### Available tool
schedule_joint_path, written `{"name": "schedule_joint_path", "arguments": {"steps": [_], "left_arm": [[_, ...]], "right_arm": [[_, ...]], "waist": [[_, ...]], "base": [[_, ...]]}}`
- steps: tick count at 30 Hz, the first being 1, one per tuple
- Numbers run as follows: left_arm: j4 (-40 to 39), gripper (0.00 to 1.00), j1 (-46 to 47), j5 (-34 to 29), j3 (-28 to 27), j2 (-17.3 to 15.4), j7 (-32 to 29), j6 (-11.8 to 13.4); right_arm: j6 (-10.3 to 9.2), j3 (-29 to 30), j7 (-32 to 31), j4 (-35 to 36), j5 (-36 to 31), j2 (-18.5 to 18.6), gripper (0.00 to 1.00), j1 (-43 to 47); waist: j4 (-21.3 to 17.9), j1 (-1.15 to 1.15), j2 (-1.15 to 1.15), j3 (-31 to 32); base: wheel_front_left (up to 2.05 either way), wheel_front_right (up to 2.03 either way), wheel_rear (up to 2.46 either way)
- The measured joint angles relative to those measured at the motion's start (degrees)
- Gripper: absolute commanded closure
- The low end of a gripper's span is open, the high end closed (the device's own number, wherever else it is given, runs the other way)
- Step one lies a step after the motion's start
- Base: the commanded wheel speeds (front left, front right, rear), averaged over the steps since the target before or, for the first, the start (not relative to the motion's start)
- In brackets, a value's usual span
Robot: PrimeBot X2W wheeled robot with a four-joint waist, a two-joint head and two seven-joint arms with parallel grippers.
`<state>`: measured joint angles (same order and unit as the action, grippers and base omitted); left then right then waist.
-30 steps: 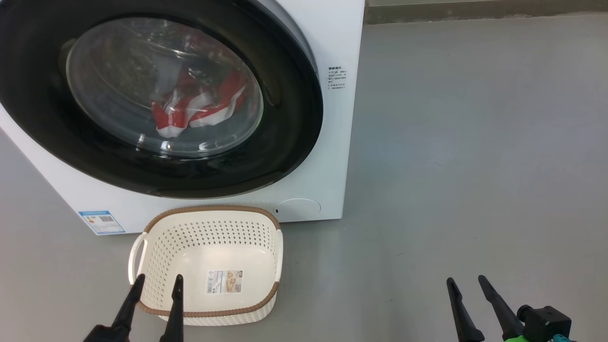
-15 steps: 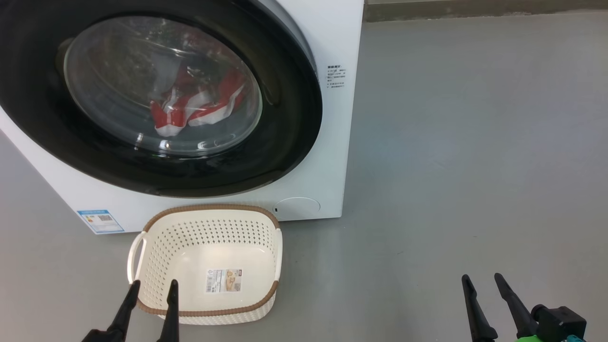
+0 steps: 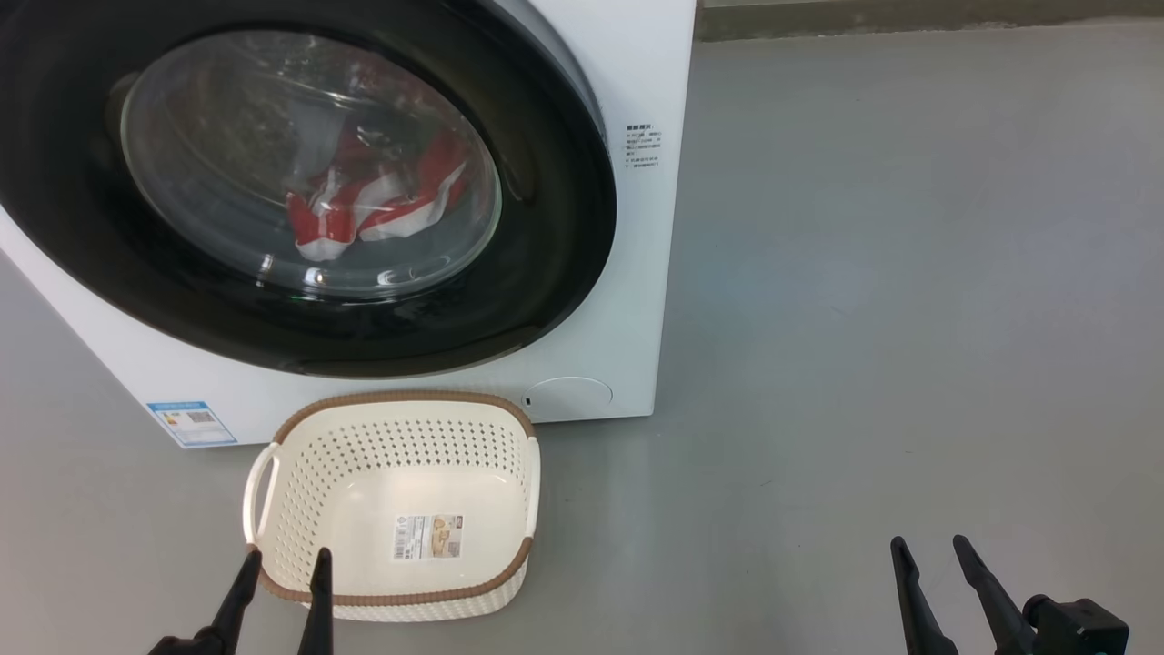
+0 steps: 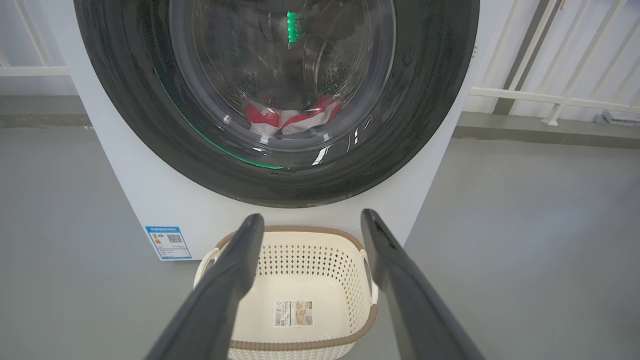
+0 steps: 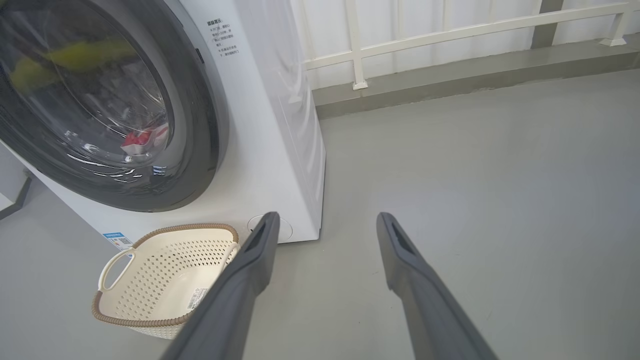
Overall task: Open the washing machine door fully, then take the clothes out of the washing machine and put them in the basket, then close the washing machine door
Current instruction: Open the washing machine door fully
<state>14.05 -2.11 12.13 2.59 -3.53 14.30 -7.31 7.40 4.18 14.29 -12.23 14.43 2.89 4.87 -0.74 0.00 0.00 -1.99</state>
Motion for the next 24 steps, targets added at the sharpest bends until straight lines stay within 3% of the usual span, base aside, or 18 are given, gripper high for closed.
{"name": "schedule_joint_path", "arguments": {"steps": [24], "left_arm": [[-0.89,0.00,-0.09,-2.40,-0.66,0.54,0.00,0.00]], "right_arm": [[0.00,-0.01,0.01,0.23,0.00,-0.29,0.00,0.00]], "waist": [[0.11,0.00,0.00,0.15]], "base": [[0.00,0.00,0.00]]}}
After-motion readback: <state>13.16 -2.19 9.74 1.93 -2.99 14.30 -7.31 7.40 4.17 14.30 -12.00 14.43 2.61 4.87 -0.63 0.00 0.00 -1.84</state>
